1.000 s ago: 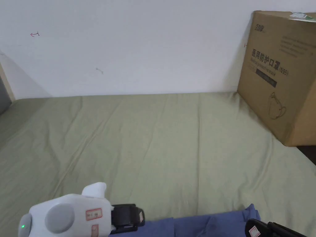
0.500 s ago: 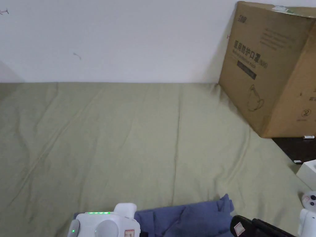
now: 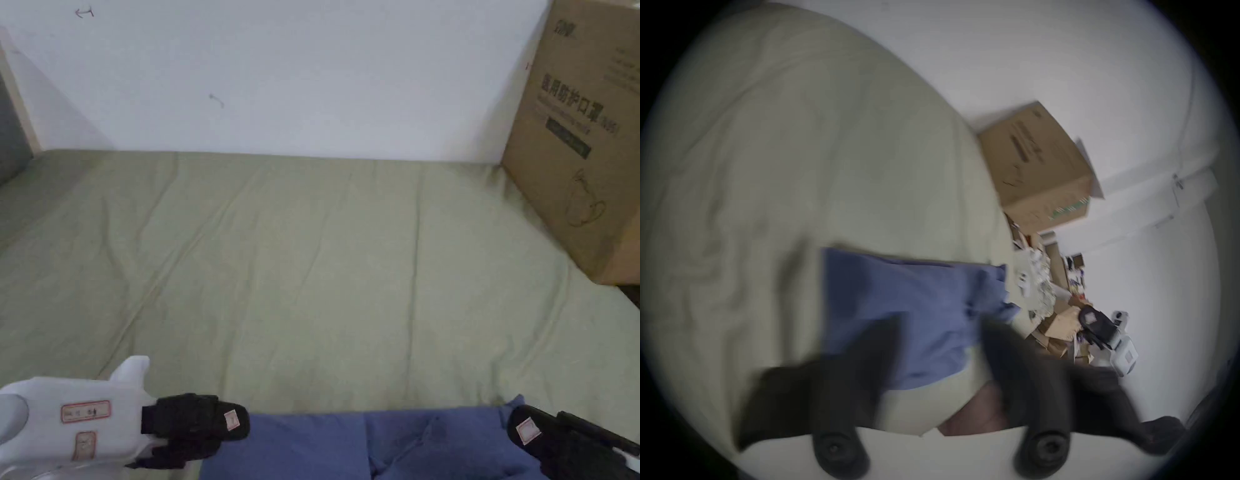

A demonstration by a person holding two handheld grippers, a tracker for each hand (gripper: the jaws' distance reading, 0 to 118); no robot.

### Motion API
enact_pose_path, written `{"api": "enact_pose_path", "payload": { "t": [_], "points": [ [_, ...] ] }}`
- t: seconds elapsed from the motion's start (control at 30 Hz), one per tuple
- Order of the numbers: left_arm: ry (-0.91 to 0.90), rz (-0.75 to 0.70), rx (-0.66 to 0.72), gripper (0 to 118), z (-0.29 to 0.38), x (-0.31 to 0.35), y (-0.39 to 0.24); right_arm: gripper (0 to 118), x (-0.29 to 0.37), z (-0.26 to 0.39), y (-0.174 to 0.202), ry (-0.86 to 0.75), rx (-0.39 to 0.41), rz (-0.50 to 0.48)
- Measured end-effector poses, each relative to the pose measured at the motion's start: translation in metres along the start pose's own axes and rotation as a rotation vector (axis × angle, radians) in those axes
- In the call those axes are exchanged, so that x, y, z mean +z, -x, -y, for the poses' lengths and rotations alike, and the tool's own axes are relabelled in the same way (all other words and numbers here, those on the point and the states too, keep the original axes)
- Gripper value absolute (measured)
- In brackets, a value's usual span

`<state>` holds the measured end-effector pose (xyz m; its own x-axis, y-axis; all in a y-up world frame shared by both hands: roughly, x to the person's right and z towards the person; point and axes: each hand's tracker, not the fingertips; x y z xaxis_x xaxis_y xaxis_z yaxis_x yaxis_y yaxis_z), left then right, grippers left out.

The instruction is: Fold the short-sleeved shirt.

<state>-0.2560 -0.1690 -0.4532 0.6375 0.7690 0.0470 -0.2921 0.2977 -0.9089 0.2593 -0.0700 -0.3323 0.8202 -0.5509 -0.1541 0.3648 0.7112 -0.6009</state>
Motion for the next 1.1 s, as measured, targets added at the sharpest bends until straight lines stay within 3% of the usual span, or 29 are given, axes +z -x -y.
{"api": "enact_pose_path", "payload": {
  "t": [0.07, 0.2, 0.33, 0.4, 0.5, 0.53, 0.57, 0.6, 0.63, 0.67, 0.7, 0.77, 0.83, 0.9, 0.97, 1.03, 1.1],
  "points": [
    [0.035, -0.024, 0.056, 117, 0.000, 0.003, 0.028, 0, -0.006, -0.002, 0.003, 0.017, 0.019, -0.004],
    [0.084, 0.099, 0.179, 118, 0.006, -0.016, 0.069, 0, -0.014, -0.002, 0.003, 0.035, 0.019, 0.013],
    [0.198, 0.430, 0.325, 118, 0.017, -0.069, 0.083, 0, -0.022, 0.001, 0.001, 0.075, -0.009, 0.030],
    [0.206, 0.498, 0.324, 118, 0.018, -0.095, 0.073, 0, -0.026, 0.003, 0.003, 0.092, -0.010, 0.042],
    [0.218, 0.483, 0.202, 118, 0.012, -0.121, 0.068, 0, -0.031, 0.005, 0.004, 0.114, -0.006, 0.052],
    [0.197, 0.453, 0.173, 111, 0.010, -0.122, 0.065, 0, -0.033, 0.006, 0.005, 0.120, -0.005, 0.052],
    [0.163, 0.393, 0.148, 91, 0.010, -0.118, 0.068, 0, -0.034, 0.007, 0.006, 0.124, -0.006, 0.051],
    [0.140, 0.292, 0.137, 25, 0.010, -0.116, 0.074, 0, -0.035, 0.008, 0.007, 0.126, -0.006, 0.051],
    [0.153, 0.061, 0.119, 10, 0.011, -0.118, 0.080, 0, -0.036, 0.008, 0.007, 0.128, -0.008, 0.049],
    [0.162, 0.080, 0.154, 10, 0.016, -0.119, 0.089, 0, -0.037, 0.009, 0.008, 0.132, -0.012, 0.045],
    [0.116, 0.222, 0.214, 10, 0.013, -0.112, 0.071, 0, -0.038, 0.009, 0.008, 0.135, -0.016, 0.042],
    [0.121, -0.028, 0.016, 10, 0.014, -0.094, 0.040, 0, -0.037, 0.010, 0.009, 0.139, -0.023, 0.036],
    [0.044, -0.058, -0.008, 10, 0.018, -0.067, 0.014, 0, -0.034, 0.010, 0.012, 0.132, -0.022, 0.025],
    [-0.038, -0.115, -0.122, 10, 0.021, -0.030, -0.018, 0, -0.027, 0.010, 0.014, 0.104, -0.014, 0.012],
    [-0.077, -0.407, -0.310, 10, 0.022, 0.004, -0.045, 0, -0.021, 0.010, 0.013, 0.095, -0.016, -0.003],
    [-0.081, -0.709, -0.363, 10, 0.022, 0.023, -0.058, 0, -0.016, 0.011, 0.011, 0.092, -0.017, -0.009],
    [-0.115, -0.782, -0.327, 10, 0.022, 0.034, -0.061, 0, -0.011, 0.014, 0.009, 0.086, -0.014, -0.006]
  ]
}}
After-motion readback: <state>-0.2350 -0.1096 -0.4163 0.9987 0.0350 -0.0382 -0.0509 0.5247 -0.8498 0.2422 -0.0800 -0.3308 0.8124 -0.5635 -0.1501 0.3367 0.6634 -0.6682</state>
